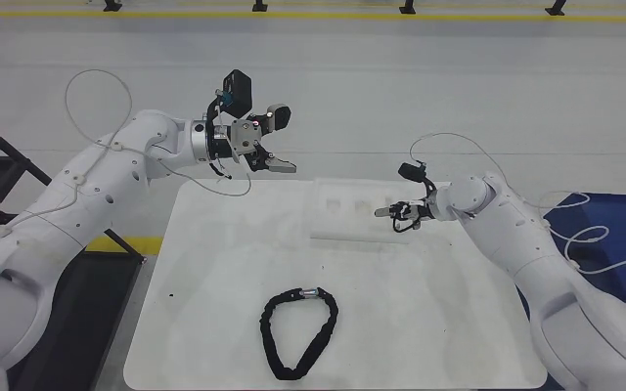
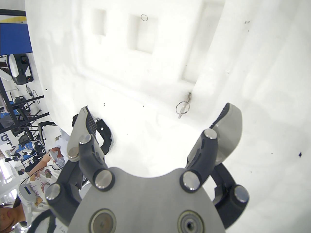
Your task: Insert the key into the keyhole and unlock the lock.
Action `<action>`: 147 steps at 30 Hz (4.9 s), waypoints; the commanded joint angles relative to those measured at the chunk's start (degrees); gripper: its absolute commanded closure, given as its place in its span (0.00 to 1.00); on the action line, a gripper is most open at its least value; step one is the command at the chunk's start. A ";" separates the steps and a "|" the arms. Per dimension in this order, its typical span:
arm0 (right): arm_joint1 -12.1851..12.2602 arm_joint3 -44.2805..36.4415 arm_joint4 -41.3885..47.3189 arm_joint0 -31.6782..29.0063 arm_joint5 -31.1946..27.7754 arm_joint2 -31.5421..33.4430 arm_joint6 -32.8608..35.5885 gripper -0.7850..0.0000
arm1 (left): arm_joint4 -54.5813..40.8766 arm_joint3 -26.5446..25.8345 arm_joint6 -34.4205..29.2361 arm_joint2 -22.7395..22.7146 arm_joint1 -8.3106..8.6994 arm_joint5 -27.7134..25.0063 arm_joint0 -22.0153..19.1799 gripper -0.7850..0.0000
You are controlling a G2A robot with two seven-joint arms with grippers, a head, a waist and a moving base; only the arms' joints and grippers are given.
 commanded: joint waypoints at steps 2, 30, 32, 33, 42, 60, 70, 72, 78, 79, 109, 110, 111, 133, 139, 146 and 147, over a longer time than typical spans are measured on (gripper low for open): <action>0.08 -3.22 -3.86 -0.32 6.52 -0.42 -1.31 0.00 | -0.01 0.00 -0.02 0.00 0.00 0.00 0.00 0.00; 0.44 -13.76 -14.18 -4.28 25.12 1.93 1.24 0.47 | -0.01 0.00 -0.02 0.00 0.00 0.00 0.00 0.00; 0.29 -13.37 -14.48 -4.29 25.04 2.11 1.21 0.51 | -0.01 0.00 -0.02 0.00 0.00 0.00 0.00 0.00; 0.20 -13.20 -14.64 -4.30 25.01 2.15 1.23 0.53 | -0.01 0.00 -0.02 0.00 0.00 0.00 0.00 0.00; -0.98 -11.73 -16.00 -4.38 26.03 2.19 1.24 0.69 | -0.01 0.00 -0.02 0.00 0.00 0.00 0.00 0.00; -4.67 -3.49 -17.06 -2.90 25.50 1.93 -0.34 0.84 | -0.01 0.00 -0.02 0.00 0.00 0.00 0.00 0.00; -6.53 0.57 -18.05 -1.55 24.87 1.98 -0.48 1.00 | -0.01 0.00 -0.02 0.00 0.00 0.00 0.00 0.00; -6.74 0.74 -18.57 -1.29 24.94 2.00 -0.25 1.00 | -0.01 0.00 -0.02 0.00 0.00 0.00 0.00 0.00; -6.90 -0.39 -20.50 -0.45 25.66 2.34 0.99 1.00 | -0.01 0.00 -0.02 0.00 0.00 0.00 0.00 0.00; -6.85 -0.85 -20.88 -0.36 25.86 2.41 1.40 1.00 | -0.01 0.00 -0.02 0.00 0.00 0.00 0.00 0.00; 7.10 -41.98 -13.60 -21.94 16.18 33.29 12.61 1.00 | -0.01 0.00 -0.02 0.00 0.00 0.00 0.00 0.00; 7.51 -43.30 -12.56 -23.22 15.33 34.81 12.97 1.00 | -0.01 0.00 -0.02 0.00 0.00 0.00 0.00 0.00; 7.85 -44.46 -10.47 -24.56 13.66 36.27 13.85 1.00 | -0.01 0.00 -0.02 0.00 0.00 0.00 0.00 0.00; 11.02 -43.32 11.81 -34.97 -1.38 51.42 18.70 1.00 | -0.01 0.00 -0.02 0.00 0.00 0.00 0.00 0.00; 11.02 -43.32 11.81 -34.97 -1.38 51.42 18.70 1.00 | -0.01 0.00 -0.02 0.00 0.00 0.00 0.00 0.00; 11.02 -43.32 11.81 -34.97 -1.38 51.42 18.70 1.00 | -0.01 -0.08 -0.12 -0.07 0.00 0.34 0.16 0.00; 11.02 -43.32 11.81 -34.97 -1.38 51.42 18.70 1.00 | 0.22 -0.54 -0.52 -0.50 0.05 1.54 0.60 0.00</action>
